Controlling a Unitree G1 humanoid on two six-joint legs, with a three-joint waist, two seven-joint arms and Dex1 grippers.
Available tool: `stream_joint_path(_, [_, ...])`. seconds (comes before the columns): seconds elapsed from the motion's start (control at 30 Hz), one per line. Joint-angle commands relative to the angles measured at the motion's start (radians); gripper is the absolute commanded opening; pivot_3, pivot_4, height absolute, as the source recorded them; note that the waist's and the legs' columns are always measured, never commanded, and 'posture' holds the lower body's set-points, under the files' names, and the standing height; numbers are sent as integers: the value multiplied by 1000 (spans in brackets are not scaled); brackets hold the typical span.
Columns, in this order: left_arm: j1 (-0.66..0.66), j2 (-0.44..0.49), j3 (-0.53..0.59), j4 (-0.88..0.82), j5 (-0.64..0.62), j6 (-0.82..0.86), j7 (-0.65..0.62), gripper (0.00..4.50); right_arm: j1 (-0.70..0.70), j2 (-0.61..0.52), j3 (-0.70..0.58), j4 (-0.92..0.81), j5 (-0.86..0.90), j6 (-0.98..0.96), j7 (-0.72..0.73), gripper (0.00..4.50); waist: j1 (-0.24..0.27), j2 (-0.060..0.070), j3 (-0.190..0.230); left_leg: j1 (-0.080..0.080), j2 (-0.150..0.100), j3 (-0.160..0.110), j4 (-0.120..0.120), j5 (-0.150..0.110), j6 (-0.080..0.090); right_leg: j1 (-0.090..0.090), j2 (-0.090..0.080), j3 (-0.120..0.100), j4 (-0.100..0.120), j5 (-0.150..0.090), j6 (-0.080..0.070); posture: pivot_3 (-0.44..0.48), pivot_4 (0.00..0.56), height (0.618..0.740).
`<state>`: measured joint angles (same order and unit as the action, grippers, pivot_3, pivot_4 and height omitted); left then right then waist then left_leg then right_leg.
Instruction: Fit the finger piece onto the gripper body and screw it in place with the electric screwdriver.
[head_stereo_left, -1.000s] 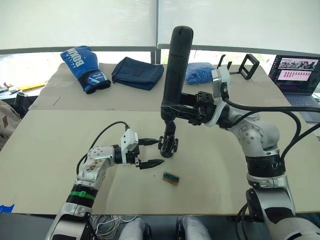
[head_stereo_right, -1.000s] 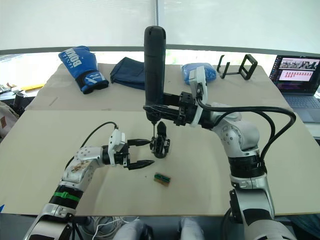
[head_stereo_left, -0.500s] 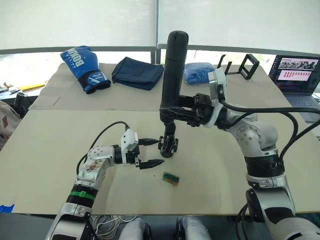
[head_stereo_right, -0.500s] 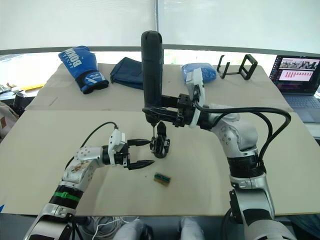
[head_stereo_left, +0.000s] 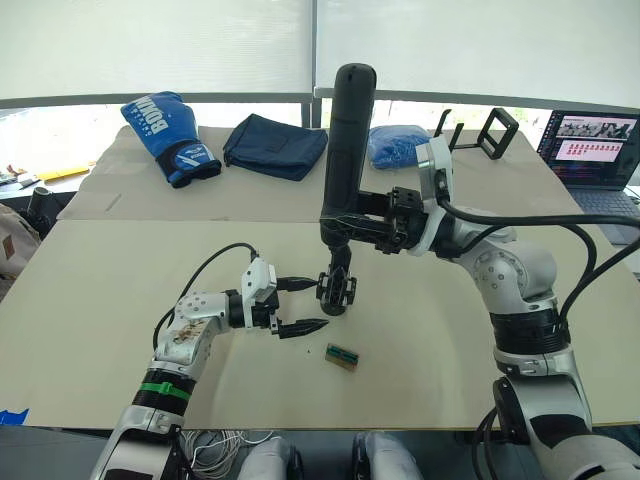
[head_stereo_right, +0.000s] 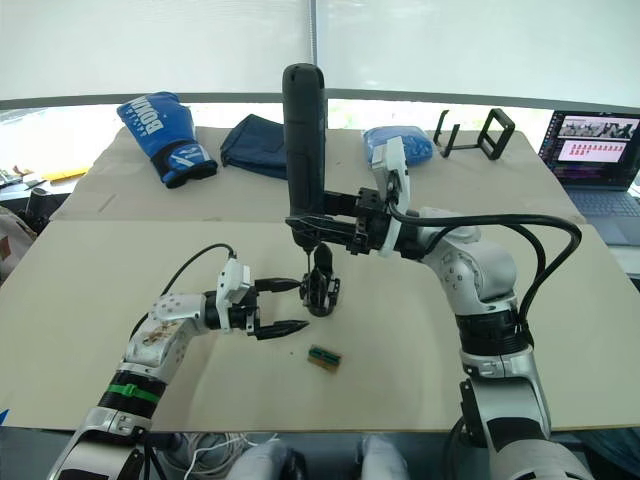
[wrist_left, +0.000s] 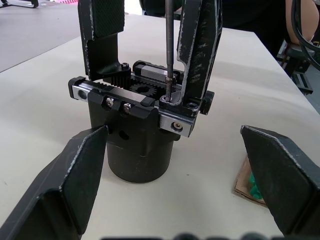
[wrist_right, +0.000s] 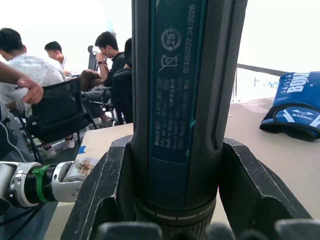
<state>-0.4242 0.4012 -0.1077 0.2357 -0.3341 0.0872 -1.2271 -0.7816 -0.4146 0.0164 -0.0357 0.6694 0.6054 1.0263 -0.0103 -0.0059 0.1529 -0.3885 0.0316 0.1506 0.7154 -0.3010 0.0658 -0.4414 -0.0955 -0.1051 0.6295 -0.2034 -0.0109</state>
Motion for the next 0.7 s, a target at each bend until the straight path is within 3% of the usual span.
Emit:
stream_joint_path(0.03, [6, -4, 2, -23, -10, -16, 0, 4500, -29, -12, -21, -23, 11, -7, 11, 1940, 0, 0, 0, 0, 0, 0, 0, 0, 0, 0, 0, 0, 0, 0, 0, 0, 150, 740])
stream_joint_path(0.7, [5, -4, -1, -23, -10, -15, -4, 4500, -32, -27, -25, -29, 19, 4, 17, 1940, 0, 0, 0, 0, 0, 0, 0, 0, 0, 0, 0, 0, 0, 0, 0, 0, 150, 740])
